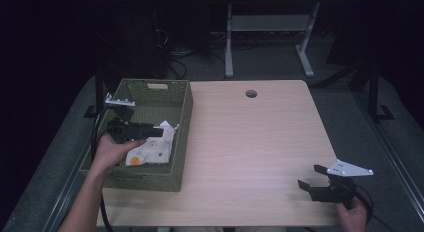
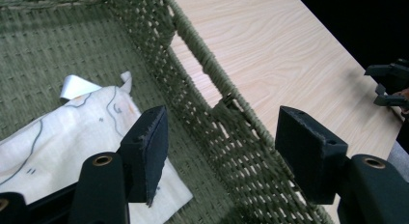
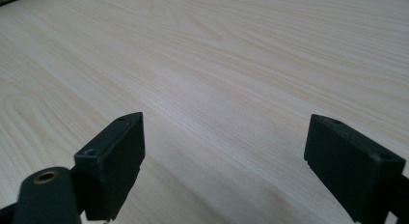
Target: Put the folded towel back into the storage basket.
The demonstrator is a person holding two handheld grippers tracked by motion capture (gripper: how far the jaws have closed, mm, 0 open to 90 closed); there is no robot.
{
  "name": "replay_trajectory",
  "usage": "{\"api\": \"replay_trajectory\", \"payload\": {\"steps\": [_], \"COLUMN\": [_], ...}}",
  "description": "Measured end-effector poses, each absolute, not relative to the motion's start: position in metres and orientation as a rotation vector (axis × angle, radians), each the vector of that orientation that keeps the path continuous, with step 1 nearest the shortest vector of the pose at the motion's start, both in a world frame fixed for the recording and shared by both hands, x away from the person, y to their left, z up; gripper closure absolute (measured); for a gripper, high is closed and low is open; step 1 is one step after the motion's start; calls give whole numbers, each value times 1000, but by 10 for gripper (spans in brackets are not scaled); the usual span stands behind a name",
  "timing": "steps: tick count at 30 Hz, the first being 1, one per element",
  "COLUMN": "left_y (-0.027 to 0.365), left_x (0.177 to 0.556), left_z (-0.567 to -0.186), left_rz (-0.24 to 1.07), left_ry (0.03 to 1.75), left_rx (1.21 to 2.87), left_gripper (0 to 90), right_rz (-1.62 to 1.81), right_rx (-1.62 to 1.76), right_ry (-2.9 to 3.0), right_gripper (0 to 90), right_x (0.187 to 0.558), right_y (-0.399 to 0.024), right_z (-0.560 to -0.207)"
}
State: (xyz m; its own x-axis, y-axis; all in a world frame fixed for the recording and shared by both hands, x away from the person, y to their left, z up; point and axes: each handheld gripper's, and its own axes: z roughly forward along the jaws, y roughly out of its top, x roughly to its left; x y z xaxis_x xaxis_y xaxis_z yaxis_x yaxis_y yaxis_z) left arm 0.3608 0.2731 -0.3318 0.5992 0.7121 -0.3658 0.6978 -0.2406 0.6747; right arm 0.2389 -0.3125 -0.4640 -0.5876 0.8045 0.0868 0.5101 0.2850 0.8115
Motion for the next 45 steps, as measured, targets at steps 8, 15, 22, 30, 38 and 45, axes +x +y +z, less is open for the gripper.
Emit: {"api": "replay_trajectory", "payload": {"steps": [8, 15, 22, 30, 38, 45], "left_y": [257, 241, 225, 212, 199, 187], "left_x": [358, 357, 355, 355, 357, 356], "left_z": [-324, -318, -315, -311, -310, -310], "left_rz": [16, 12, 4, 1, -13, -18], "left_ry": [1067, 1026, 973, 941, 920, 899], "left_rx": [1987, 1996, 2015, 2020, 2020, 2028], "left_gripper": [359, 360, 359, 359, 358, 354], "right_rz": [1205, 1206, 1209, 1211, 1213, 1216], "right_rx": [1191, 1191, 1185, 1185, 1191, 1189], "right_ry": [2227, 2228, 2225, 2223, 2218, 2213], "right_gripper": [137, 137, 137, 137, 137, 137], "right_x": [239, 239, 239, 239, 238, 238], "right_y": [-312, -312, -313, -313, -315, -317], "right_z": [-465, -464, -464, -464, -463, -463]}}
